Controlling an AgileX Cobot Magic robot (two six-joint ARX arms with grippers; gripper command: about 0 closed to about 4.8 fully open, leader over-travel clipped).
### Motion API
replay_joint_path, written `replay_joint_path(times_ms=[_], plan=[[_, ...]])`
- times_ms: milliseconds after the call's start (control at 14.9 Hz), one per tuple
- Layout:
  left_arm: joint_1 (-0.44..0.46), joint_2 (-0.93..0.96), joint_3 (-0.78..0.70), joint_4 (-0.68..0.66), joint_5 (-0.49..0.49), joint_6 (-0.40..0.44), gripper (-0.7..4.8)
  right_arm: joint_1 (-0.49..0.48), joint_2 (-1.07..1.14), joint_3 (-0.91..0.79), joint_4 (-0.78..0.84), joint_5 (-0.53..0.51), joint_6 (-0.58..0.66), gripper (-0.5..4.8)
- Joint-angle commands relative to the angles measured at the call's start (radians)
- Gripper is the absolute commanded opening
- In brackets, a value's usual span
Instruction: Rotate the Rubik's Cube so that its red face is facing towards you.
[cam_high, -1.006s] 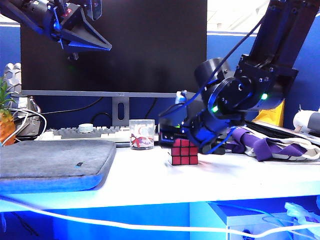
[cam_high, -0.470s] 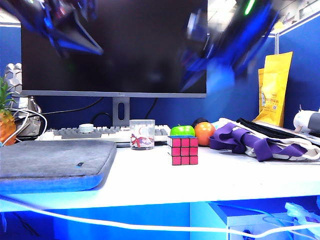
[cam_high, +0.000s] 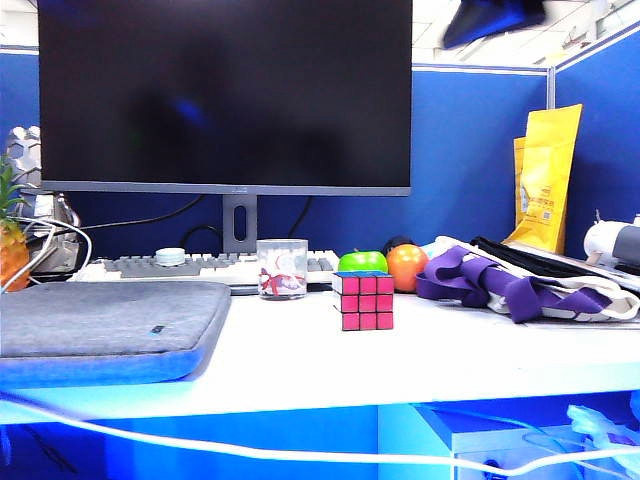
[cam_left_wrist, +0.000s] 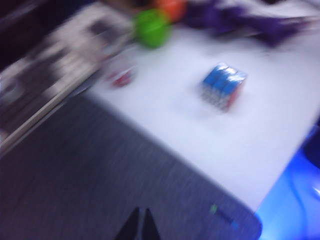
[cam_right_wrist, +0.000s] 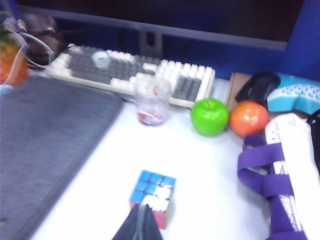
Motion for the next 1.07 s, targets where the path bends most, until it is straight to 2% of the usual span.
replay_joint_path(times_ms=[67,268,335,537,671,738,939,1073], plan=[[-0.002,-0.253,-0.263,0.208,-0.025,-0.094,-0.05,0.040,-0.193,-0.220,0.174,0.044,0.055,0.08],[-0.002,-0.498,-0.480,0.291,-0.018,-0.172,-0.05,0.045,-0.335,-0.452,0.221,0.058,0.062,0.08],[-0.002,-0.594,-0.585,0.355,-0.018,-0.201,-0.05,0.046,-0.368,-0.547,0.289,0.057,0.100,0.08],[-0.002,-0.754,-0.747,0.443,-0.021,-0.318,-0.05,0.046,-0.382,-0.650,0.332,0.036,0.154,0.08],[-0.002,-0.794,-0.792,0.491,-0.107,-0.515,-0.05,0.046,-0.381,-0.676,0.335,0.011,0.145,0.08],[-0.002,-0.794,-0.809,0.491,-0.116,-0.533,-0.05,0.046,-0.380,-0.707,0.359,-0.003,0.144,0.08],[-0.002,-0.794,-0.889,0.535,-0.058,-0.512,-0.05,0.046,-0.380,-0.803,0.469,-0.003,0.143,0.09],[-0.002,-0.794,-0.949,0.546,-0.057,-0.486,-0.05,0.046,-0.379,-0.812,0.474,0.000,0.140,0.12]])
